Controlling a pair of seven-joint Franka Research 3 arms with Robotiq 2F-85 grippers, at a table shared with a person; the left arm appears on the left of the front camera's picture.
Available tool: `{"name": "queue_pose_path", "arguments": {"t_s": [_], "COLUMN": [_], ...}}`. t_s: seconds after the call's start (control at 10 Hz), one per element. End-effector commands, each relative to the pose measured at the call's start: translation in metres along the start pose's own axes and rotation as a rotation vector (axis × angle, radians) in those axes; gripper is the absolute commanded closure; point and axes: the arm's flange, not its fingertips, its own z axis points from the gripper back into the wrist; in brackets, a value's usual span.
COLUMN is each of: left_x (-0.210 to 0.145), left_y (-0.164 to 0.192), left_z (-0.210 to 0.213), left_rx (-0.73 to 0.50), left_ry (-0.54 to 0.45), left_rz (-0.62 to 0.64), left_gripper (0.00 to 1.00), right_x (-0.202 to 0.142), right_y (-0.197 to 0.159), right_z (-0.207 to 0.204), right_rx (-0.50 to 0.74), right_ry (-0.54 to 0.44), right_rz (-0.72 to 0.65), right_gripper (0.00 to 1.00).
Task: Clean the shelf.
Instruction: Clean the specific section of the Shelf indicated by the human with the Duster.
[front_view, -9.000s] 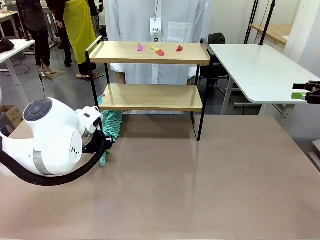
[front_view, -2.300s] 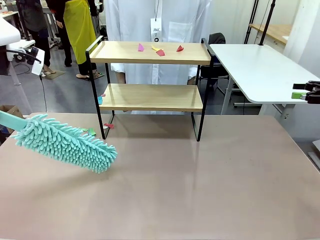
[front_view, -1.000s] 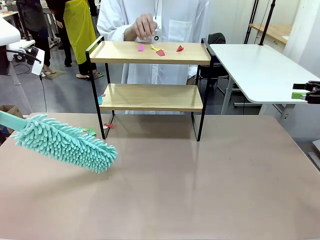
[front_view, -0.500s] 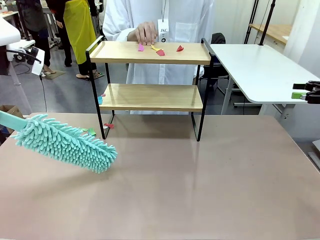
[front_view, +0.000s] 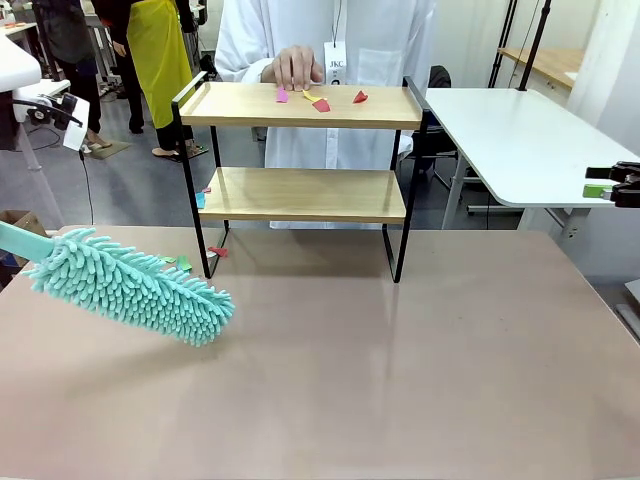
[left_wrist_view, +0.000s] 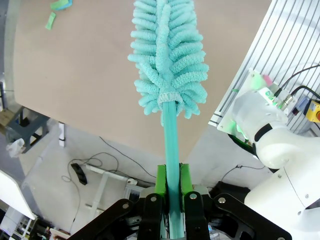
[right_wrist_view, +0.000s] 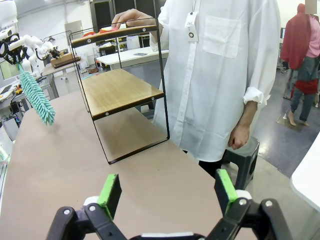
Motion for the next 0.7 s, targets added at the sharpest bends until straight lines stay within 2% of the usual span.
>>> {"name": "queue_pose_path", "arguments": {"t_s": [0.0,0.4,0.5,0.6], "left_x": [-0.002,0.0,-0.007,-0.01], "left_y": [-0.001,0.0,0.0,-0.001], "left_z": [0.0,0.0,0.022,0.049], "left_rx": [0.004,0.0,-0.008,-0.018], "left_ry": [0.002,0.0,-0.066,-0.04], "left_rz": [0.006,0.0,-0.05,-0.05], "left_gripper": [0.87,0.87,0.87,0.87], "right_x": [0.005,0.005,0.005,0.005], "right_y": [0.001,0.001,0.001,0.001], "right_z": [-0.003,-0.003,-0.003,-0.003], "right_rx": [-0.007,-0.007,-0.007,-0.007], "right_ry": [0.012,0.012,0.012,0.012], "right_rz": [-0.013,-0.013,-0.013,-0.013], "right_gripper": [0.0,0.0,0.0,0.0]}}
